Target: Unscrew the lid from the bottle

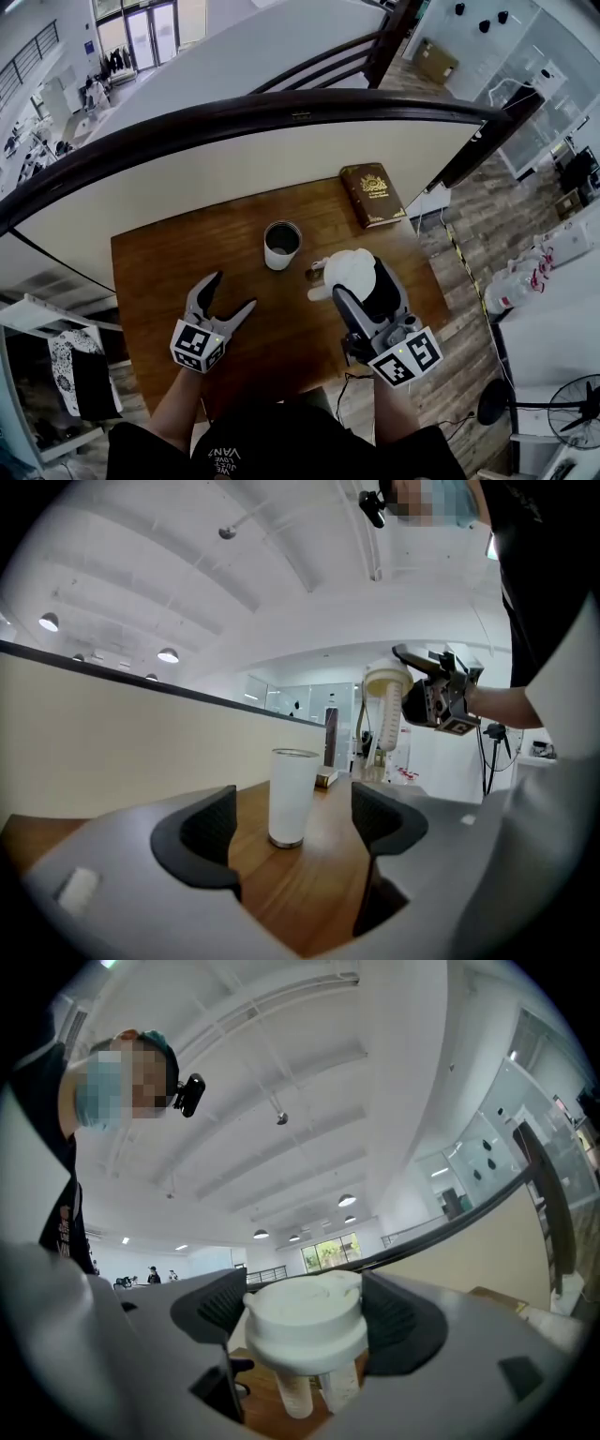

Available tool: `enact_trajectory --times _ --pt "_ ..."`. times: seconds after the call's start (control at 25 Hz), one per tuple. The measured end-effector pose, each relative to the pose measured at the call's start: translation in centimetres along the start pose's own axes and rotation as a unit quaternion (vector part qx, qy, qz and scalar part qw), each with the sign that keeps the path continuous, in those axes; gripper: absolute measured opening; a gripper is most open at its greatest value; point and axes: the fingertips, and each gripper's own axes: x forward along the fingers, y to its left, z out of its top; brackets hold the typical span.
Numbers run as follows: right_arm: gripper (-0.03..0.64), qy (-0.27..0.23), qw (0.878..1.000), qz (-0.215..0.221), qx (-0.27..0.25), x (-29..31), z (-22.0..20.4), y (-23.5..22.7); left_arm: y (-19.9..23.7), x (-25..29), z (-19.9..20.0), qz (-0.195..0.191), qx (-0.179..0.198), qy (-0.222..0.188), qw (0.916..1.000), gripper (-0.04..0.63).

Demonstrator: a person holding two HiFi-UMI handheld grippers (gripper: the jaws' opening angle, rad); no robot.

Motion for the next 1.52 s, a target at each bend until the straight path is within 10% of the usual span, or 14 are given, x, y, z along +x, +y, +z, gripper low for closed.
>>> enact_trajectory --times 0.44,1.52 --pt "0.347 0.008 0.999 -0.035 0.009 -4.5 -1.5 2.2 -3.7 -4.3 5.2 -0.011 0.016 -0.054 0.9984 0.025" --pt "0.347 0.078 0.992 0.091 0.04 -14.7 -3.4 5.3 -17.9 -11.1 6.6 0.113 0.0 -0.07 0.9912 0.011"
